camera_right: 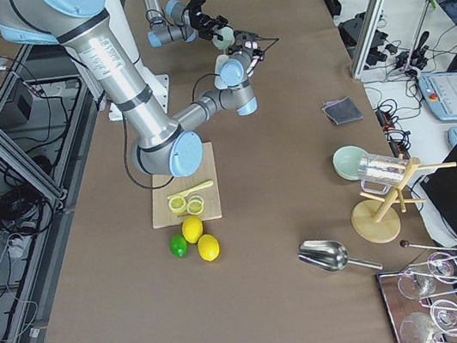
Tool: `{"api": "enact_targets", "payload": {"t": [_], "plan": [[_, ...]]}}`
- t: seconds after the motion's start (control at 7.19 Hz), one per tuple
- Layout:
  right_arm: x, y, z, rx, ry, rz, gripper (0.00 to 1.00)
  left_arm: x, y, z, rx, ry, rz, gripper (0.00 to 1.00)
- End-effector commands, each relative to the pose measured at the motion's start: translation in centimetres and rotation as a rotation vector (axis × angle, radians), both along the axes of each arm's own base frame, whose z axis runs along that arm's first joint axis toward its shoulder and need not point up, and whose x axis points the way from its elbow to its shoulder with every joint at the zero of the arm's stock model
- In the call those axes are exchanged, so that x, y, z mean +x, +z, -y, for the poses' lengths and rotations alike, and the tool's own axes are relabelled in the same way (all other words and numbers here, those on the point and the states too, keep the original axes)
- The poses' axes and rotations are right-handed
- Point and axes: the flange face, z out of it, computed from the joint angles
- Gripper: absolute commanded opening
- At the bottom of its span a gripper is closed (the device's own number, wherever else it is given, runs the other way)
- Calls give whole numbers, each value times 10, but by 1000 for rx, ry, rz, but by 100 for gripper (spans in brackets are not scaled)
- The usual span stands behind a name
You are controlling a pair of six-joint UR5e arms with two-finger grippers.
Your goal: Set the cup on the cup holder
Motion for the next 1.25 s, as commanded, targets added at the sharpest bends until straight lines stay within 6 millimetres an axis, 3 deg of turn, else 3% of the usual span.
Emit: {"api": "enact_targets", "payload": {"t": [0.0,0.42,0.56,0.7,1.11], "plan": [[0,0,0,1,-1,1,0,4,4,-1,-1,3,8,0],[-1,2,-2,-2,-2,-1,0,6,7,-2,-3,6,14,0],[-2,4,-3,-3,-4,-4,0,6,7,-2,-2,3,19,26],[-2,4,-3,-3,-5,-3,0,6,8,-2,10,-6,32,97],[-3,4,-4,-3,-7,-3,0,2,10,-3,18,-4,-1,98]]}}
